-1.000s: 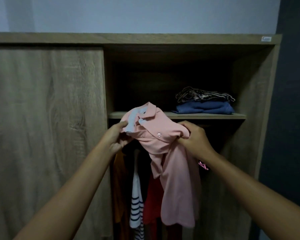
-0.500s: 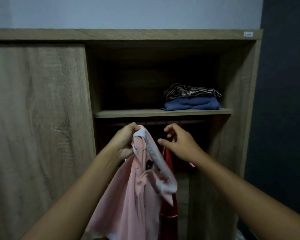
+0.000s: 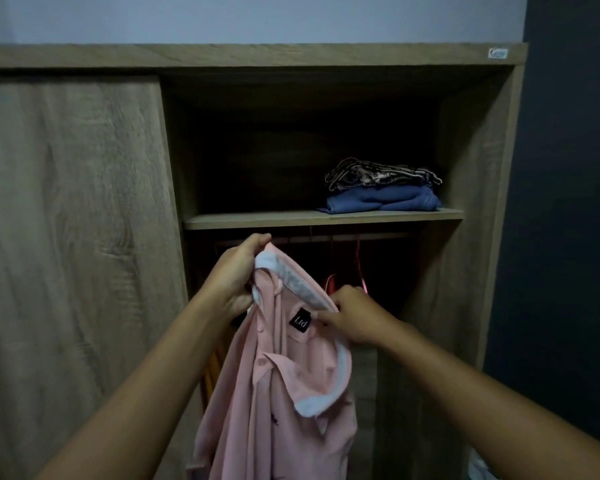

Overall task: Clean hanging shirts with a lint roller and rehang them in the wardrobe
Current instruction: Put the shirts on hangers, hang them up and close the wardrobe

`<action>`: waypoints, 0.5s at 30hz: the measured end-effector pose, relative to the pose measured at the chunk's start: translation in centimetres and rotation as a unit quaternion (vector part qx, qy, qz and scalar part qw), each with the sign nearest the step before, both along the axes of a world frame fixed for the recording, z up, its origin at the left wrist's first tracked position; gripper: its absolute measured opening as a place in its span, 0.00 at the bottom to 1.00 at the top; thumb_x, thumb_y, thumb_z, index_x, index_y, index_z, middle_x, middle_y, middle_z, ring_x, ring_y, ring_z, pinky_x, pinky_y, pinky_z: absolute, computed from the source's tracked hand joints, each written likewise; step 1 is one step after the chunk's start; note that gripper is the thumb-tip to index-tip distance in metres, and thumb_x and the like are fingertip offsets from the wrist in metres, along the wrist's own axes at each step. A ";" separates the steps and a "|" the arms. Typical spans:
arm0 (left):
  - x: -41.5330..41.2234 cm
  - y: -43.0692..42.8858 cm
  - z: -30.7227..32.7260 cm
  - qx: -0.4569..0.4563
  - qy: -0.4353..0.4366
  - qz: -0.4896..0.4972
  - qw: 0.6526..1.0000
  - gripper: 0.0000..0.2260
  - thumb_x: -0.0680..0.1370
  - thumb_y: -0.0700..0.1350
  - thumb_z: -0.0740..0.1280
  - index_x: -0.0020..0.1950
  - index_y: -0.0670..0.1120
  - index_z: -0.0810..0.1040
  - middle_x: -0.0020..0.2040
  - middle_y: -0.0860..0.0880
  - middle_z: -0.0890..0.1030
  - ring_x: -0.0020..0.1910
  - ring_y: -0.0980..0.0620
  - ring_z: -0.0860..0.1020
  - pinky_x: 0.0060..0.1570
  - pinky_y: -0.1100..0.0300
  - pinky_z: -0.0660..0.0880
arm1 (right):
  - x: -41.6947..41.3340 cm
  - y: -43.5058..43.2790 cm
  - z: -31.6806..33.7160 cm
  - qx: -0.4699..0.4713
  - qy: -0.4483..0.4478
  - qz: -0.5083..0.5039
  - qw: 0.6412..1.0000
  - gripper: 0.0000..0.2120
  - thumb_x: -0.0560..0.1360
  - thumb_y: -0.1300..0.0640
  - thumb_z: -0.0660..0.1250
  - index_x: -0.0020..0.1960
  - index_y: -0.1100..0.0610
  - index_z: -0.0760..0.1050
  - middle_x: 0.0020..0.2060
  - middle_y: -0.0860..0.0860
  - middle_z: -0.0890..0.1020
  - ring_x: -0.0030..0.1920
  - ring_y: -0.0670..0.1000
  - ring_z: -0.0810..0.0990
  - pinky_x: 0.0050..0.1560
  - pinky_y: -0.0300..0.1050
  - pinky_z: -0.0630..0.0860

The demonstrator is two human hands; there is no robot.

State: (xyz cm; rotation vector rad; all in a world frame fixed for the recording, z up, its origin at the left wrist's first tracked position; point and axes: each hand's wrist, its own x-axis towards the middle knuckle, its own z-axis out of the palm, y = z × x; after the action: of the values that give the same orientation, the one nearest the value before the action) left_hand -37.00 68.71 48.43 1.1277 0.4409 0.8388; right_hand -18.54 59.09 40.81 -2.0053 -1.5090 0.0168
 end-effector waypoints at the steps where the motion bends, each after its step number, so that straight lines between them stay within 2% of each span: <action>1: -0.3 0.3 -0.4 0.016 0.013 0.019 1.000 0.09 0.77 0.45 0.68 0.43 0.40 0.79 0.33 0.44 0.78 0.34 0.48 0.78 0.42 0.53 0.77 | 0.6 0.0 0.5 0.006 -0.005 -0.012 1.000 0.12 0.73 0.44 0.72 0.41 0.52 0.84 0.35 0.50 0.84 0.34 0.45 0.81 0.38 0.45 0.79; 3: -1.2 1.4 -1.4 0.106 0.118 0.101 0.982 0.10 0.76 0.45 0.67 0.37 0.41 0.80 0.29 0.44 0.79 0.26 0.50 0.77 0.32 0.59 0.72 | 1.3 -0.6 2.1 0.028 -0.019 -0.023 0.999 0.09 0.73 0.48 0.71 0.46 0.51 0.85 0.38 0.50 0.86 0.40 0.47 0.84 0.46 0.50 0.82; 4: -1.8 2.0 -1.9 0.173 0.211 0.136 0.952 0.12 0.75 0.46 0.67 0.35 0.41 0.81 0.29 0.43 0.80 0.24 0.50 0.76 0.29 0.60 0.70 | 1.5 -1.1 3.2 0.042 -0.027 -0.024 0.998 0.08 0.72 0.49 0.69 0.47 0.49 0.85 0.39 0.50 0.87 0.42 0.48 0.84 0.48 0.51 0.82; 5: -2.3 2.4 -2.5 0.240 0.318 0.142 0.906 0.14 0.75 0.49 0.67 0.36 0.40 0.82 0.31 0.42 0.82 0.25 0.49 0.76 0.28 0.60 0.70 | 1.5 -1.5 4.2 0.054 -0.036 -0.023 0.998 0.10 0.72 0.51 0.66 0.48 0.47 0.85 0.39 0.49 0.87 0.43 0.48 0.84 0.47 0.50 0.82; 7: -2.9 2.9 -3.8 0.340 0.496 0.068 0.796 0.16 0.75 0.52 0.67 0.38 0.40 0.82 0.34 0.45 0.84 0.26 0.52 0.78 0.26 0.63 0.73 | 1.1 -1.9 5.8 0.065 -0.067 -0.009 0.996 0.15 0.71 0.55 0.63 0.50 0.44 0.85 0.38 0.47 0.86 0.41 0.46 0.84 0.44 0.48 0.82; 8: -2.9 2.8 -4.5 0.358 0.546 0.022 0.757 0.15 0.76 0.51 0.68 0.37 0.41 0.81 0.32 0.47 0.83 0.25 0.55 0.78 0.23 0.65 0.72 | 0.7 -1.9 6.3 0.067 -0.087 -0.001 0.994 0.16 0.70 0.56 0.62 0.51 0.44 0.84 0.38 0.47 0.86 0.41 0.46 0.84 0.43 0.48 0.83; 9: -2.6 2.4 -4.9 0.366 0.576 -0.011 0.731 0.13 0.75 0.49 0.69 0.35 0.42 0.79 0.29 0.50 0.81 0.22 0.57 0.77 0.21 0.66 0.71 | 0.2 -1.8 6.5 0.067 -0.104 0.003 0.992 0.16 0.70 0.57 0.62 0.51 0.44 0.84 0.39 0.47 0.86 0.41 0.47 0.84 0.42 0.48 0.82; 10: -2.2 2.2 -5.4 0.385 0.587 -0.017 0.712 0.11 0.75 0.46 0.69 0.35 0.42 0.79 0.28 0.50 0.80 0.23 0.57 0.78 0.22 0.66 0.71 | -0.4 -1.7 6.6 0.067 -0.115 0.004 0.991 0.16 0.70 0.57 0.62 0.51 0.44 0.84 0.39 0.48 0.86 0.42 0.48 0.84 0.42 0.49 0.82; 12: -0.8 2.3 -6.0 0.467 0.549 0.034 0.693 0.08 0.75 0.46 0.68 0.38 0.44 0.82 0.34 0.49 0.83 0.33 0.54 0.83 0.32 0.61 0.78 | -0.9 -1.4 6.6 0.073 -0.131 0.000 0.989 0.15 0.71 0.58 0.62 0.49 0.48 0.84 0.38 0.51 0.85 0.41 0.51 0.83 0.42 0.51 0.82; 13: -0.3 2.2 -6.1 0.506 0.493 0.082 0.703 0.07 0.76 0.46 0.67 0.42 0.46 0.82 0.38 0.49 0.84 0.39 0.52 0.83 0.38 0.58 0.79 | -1.0 -1.4 6.6 0.077 -0.136 -0.006 0.988 0.14 0.71 0.59 0.62 0.49 0.50 0.84 0.38 0.51 0.85 0.41 0.52 0.83 0.41 0.51 0.82; 15: 0.5 1.2 -6.0 0.541 0.337 0.141 0.758 0.07 0.80 0.49 0.64 0.46 0.50 0.80 0.40 0.52 0.82 0.42 0.54 0.81 0.44 0.55 0.79 | -0.8 -1.4 6.5 0.081 -0.142 -0.021 0.986 0.13 0.70 0.59 0.62 0.47 0.50 0.84 0.37 0.50 0.84 0.40 0.51 0.82 0.40 0.51 0.82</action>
State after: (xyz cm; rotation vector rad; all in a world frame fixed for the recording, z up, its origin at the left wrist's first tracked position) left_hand -36.53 69.86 42.48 2.5430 0.7634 0.9409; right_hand -19.31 57.71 47.32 -1.9671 -1.5833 -0.4128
